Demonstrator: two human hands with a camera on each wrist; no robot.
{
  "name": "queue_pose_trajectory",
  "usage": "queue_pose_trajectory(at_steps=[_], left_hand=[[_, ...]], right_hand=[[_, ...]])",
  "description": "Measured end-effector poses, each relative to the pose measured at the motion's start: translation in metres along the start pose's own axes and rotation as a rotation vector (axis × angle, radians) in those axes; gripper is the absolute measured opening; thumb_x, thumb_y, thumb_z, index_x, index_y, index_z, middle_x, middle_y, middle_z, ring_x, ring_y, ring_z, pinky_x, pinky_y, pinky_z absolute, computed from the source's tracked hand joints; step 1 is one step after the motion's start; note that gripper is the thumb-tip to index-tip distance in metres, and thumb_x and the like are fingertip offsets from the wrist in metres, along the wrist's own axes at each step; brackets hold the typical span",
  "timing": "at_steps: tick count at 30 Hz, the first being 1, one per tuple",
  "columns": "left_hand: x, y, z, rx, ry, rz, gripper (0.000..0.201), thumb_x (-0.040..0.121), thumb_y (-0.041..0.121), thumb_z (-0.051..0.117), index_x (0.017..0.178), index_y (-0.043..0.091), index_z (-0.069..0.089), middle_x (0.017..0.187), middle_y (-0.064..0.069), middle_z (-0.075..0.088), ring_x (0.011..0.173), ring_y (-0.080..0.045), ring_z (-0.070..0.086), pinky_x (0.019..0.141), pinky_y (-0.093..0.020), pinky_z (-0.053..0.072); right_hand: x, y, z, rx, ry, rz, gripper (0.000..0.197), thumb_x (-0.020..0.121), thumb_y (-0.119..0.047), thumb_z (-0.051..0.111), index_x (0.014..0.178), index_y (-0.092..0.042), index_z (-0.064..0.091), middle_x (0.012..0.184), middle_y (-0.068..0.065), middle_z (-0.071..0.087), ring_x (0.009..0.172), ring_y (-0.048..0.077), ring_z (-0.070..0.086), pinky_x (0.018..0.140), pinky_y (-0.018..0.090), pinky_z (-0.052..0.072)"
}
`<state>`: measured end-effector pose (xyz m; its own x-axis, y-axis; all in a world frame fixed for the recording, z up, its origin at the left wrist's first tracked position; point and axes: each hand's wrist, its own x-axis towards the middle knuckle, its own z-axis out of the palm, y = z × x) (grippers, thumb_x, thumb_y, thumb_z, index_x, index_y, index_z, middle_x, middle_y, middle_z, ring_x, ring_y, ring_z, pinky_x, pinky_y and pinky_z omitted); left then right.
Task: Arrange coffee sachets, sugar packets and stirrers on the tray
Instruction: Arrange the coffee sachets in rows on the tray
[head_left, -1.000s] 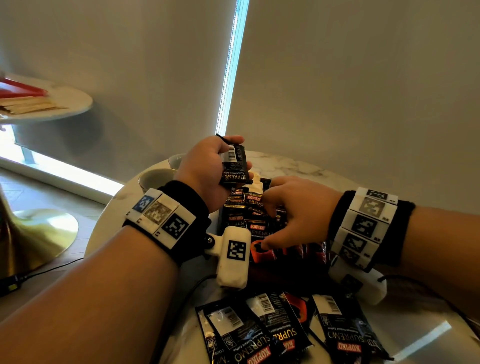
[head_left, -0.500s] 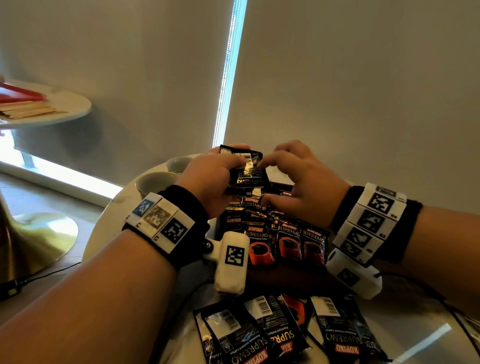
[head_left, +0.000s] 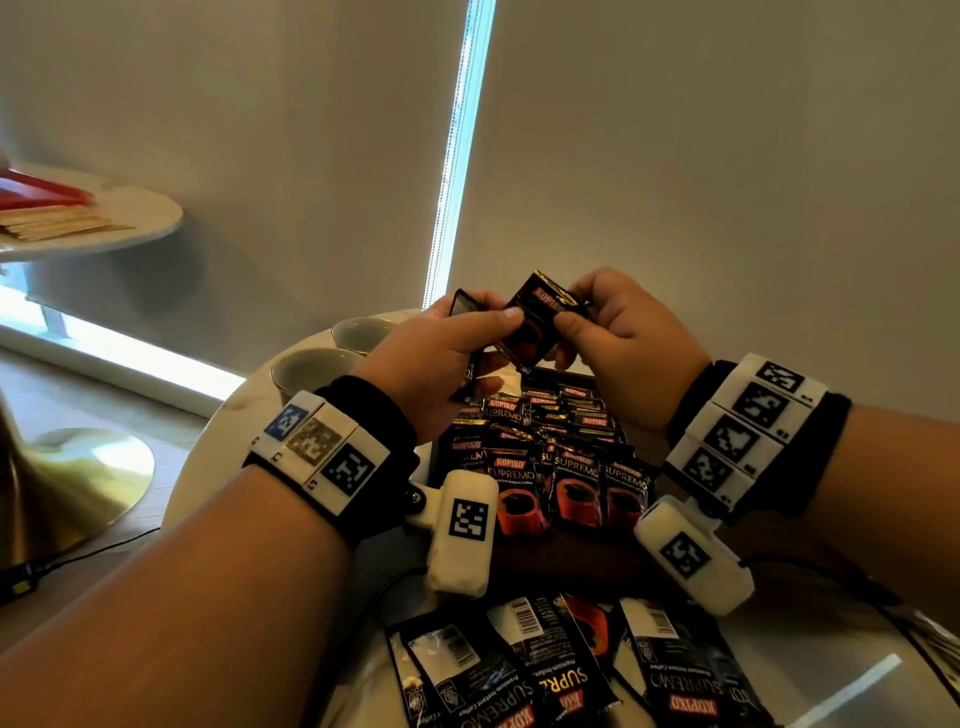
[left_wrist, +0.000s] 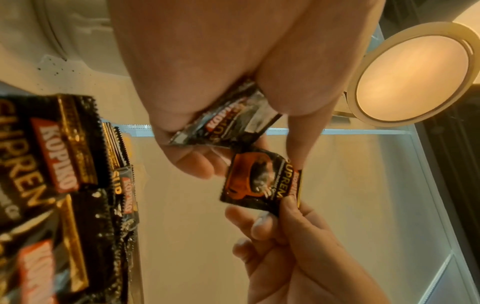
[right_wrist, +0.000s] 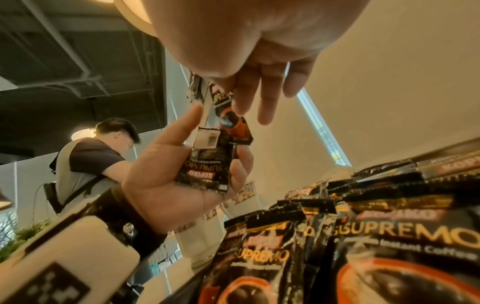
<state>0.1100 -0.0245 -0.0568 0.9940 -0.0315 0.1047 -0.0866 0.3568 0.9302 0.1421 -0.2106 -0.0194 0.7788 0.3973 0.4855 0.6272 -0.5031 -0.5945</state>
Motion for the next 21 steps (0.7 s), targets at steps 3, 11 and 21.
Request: queue_pose_trajectory(at_steps=[3,11,21], left_hand=[[0.0,-0.001,-0.001,0.015,-0.032,-0.007,0.008,0.097,0.009,0.062,0.097,0.017,0.06,0.09,-0.011,0.073,0.075,-0.02,0.065,0.064,-0.031,0.049],[-0.001,-0.001,0.003,-0.031,-0.059,-0.002,0.01,0.097,0.004,0.059,0.103,0.011,0.056,0.091,-0.017,0.067,0.073,-0.025,0.068,0.062,-0.035,0.054],[0.002,0.013,-0.009,-0.186,0.074,-0.062,0.015,0.092,0.025,0.056,0.1,0.013,0.06,0.081,-0.003,0.055,0.065,-0.015,0.052,0.055,-0.027,0.042]], right_hand=[[0.002,-0.002,-0.002,-0.029,0.0,0.021,0.009,0.099,-0.019,0.06,0.105,-0.023,0.055,0.076,0.003,0.071,0.074,0.026,0.07,0.073,0.05,0.058],[0.0,-0.006,-0.01,-0.358,-0.163,-0.225,0.057,0.062,-0.066,0.07,0.101,-0.028,0.051,0.109,-0.006,0.052,0.094,0.009,0.049,0.073,0.017,0.04],[-0.01,-0.011,-0.007,-0.373,-0.313,-0.142,0.036,0.069,-0.042,0.078,0.089,-0.03,0.051,0.099,-0.013,0.049,0.089,0.008,0.049,0.075,0.02,0.044]])
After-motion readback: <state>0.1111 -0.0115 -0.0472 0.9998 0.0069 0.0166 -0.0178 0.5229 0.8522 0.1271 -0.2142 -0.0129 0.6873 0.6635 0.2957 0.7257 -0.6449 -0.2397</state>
